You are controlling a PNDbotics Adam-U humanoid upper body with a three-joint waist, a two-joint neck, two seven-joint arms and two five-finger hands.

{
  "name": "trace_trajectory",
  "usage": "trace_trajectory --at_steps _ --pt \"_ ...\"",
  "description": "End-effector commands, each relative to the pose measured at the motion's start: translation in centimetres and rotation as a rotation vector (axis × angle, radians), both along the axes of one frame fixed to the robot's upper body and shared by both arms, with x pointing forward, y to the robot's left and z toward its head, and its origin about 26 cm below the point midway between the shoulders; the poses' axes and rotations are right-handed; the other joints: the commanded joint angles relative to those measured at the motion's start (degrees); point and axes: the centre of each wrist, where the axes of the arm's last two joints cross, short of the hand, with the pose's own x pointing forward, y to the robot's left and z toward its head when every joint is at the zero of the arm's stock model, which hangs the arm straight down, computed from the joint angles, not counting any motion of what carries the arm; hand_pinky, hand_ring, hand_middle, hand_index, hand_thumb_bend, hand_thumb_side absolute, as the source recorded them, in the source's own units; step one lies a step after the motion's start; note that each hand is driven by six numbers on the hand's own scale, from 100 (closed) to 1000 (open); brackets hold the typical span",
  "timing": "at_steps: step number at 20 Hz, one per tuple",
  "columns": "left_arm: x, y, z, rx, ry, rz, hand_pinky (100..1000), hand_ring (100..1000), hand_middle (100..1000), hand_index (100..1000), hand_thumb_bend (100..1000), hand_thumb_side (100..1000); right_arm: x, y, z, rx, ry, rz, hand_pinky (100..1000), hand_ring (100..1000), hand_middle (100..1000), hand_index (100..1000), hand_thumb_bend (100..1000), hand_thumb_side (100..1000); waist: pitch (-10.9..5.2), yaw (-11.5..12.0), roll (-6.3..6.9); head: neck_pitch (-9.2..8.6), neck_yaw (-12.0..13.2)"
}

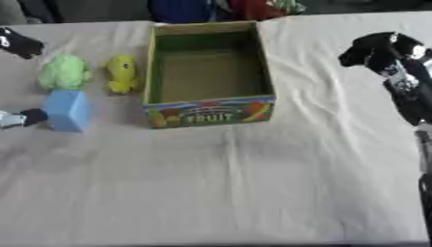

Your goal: Pick up objects on the table and place them in the box.

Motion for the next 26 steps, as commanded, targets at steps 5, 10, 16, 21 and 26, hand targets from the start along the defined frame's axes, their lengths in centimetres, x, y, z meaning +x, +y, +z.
trace_trajectory --at_steps 5,10,16,21,26 --pt "1.4 1.9 1.5 0.157 0.025 0.070 780 729 722 882 613 371 -0.1 -0.4 0.7 -0.032 -0.016 -0.004 727 703 620 742 100 629 -1.15 -0.4 0.17 0.29 0.1" --pt "2.4 2.4 1.3 0.212 0.074 0.081 782 735 726 882 623 384 0.0 -0.4 0.6 -0.032 -0.009 -0.002 727 703 620 742 100 632 -1.23 -0.6 0.30 0.38 0.1" --pt "3.7 2.7 0.8 0.268 0.168 0.065 782 738 728 885 599 423 0.0 -0.4 0.5 -0.031 -0.001 0.003 727 703 620 742 100 634 -1.31 -0.8 0.35 0.27 0.0" --pt "4.8 3.0 0.3 0.299 0.226 0.074 780 737 723 880 597 433 0.0 -0.4 0.4 -0.031 0.003 0.004 727 703 620 742 100 635 -1.37 -0.9 0.33 0.14 -0.2" --pt "6.0 3.2 -0.3 0.367 0.286 0.080 781 743 726 881 624 455 0.0 -0.5 0.2 -0.032 0.006 0.004 728 703 620 742 100 635 -1.46 -1.1 0.29 -0.03 -0.4"
